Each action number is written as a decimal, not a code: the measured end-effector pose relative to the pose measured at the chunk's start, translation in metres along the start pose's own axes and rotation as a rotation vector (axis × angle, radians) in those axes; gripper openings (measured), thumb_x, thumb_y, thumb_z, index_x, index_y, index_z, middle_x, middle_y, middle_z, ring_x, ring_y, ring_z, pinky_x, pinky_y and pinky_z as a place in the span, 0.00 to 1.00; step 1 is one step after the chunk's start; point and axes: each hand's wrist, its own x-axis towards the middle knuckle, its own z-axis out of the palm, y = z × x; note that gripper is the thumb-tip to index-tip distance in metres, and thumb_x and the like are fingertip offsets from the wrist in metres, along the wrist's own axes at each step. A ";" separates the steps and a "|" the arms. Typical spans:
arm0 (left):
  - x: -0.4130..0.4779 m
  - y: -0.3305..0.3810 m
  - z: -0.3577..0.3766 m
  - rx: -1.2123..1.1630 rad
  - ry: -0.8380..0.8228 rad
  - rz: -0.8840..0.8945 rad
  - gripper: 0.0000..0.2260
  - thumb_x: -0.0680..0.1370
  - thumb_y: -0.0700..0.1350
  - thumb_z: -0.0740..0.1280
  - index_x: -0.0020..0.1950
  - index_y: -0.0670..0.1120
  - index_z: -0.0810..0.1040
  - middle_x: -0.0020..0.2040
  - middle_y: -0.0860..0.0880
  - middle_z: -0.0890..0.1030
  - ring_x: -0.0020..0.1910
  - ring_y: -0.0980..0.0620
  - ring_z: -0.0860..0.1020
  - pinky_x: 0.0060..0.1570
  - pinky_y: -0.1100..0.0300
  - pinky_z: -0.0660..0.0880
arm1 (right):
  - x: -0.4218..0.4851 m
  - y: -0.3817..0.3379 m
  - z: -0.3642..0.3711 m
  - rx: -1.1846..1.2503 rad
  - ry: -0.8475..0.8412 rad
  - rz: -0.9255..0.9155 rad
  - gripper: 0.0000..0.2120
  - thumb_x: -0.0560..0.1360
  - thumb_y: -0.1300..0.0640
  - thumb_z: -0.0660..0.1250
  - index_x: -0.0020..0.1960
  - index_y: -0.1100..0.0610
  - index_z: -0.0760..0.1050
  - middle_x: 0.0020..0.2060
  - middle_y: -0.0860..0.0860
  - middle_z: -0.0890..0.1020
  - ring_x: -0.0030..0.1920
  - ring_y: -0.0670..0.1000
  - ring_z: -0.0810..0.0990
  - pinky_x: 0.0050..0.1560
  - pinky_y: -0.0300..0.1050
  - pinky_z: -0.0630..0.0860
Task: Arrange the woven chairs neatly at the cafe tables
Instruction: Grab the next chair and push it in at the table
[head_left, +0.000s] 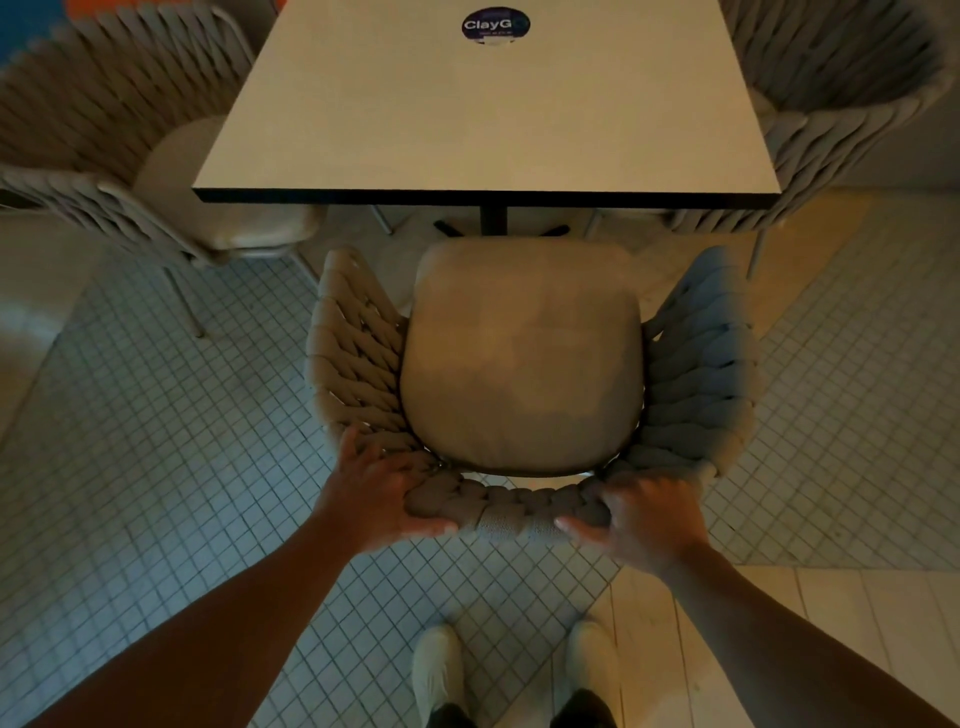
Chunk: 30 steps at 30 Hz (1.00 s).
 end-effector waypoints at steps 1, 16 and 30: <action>-0.001 0.000 0.000 0.014 -0.003 0.000 0.57 0.60 0.84 0.30 0.74 0.60 0.73 0.69 0.58 0.78 0.73 0.45 0.70 0.76 0.38 0.47 | 0.000 -0.001 -0.001 0.004 -0.011 0.004 0.41 0.68 0.19 0.45 0.33 0.51 0.80 0.23 0.46 0.77 0.25 0.48 0.75 0.28 0.38 0.68; -0.006 -0.010 0.002 -0.008 -0.067 0.065 0.54 0.60 0.85 0.34 0.78 0.62 0.65 0.76 0.61 0.71 0.78 0.47 0.64 0.72 0.27 0.36 | -0.006 -0.016 -0.009 -0.075 -0.055 -0.117 0.31 0.67 0.22 0.57 0.41 0.48 0.80 0.30 0.48 0.82 0.35 0.52 0.80 0.41 0.48 0.73; -0.018 0.006 0.004 -0.030 -0.066 -0.054 0.48 0.64 0.84 0.44 0.75 0.58 0.69 0.74 0.58 0.72 0.76 0.46 0.63 0.75 0.34 0.44 | -0.002 -0.025 -0.032 -0.041 -0.406 -0.021 0.31 0.70 0.24 0.54 0.52 0.48 0.77 0.45 0.47 0.83 0.50 0.52 0.79 0.53 0.49 0.71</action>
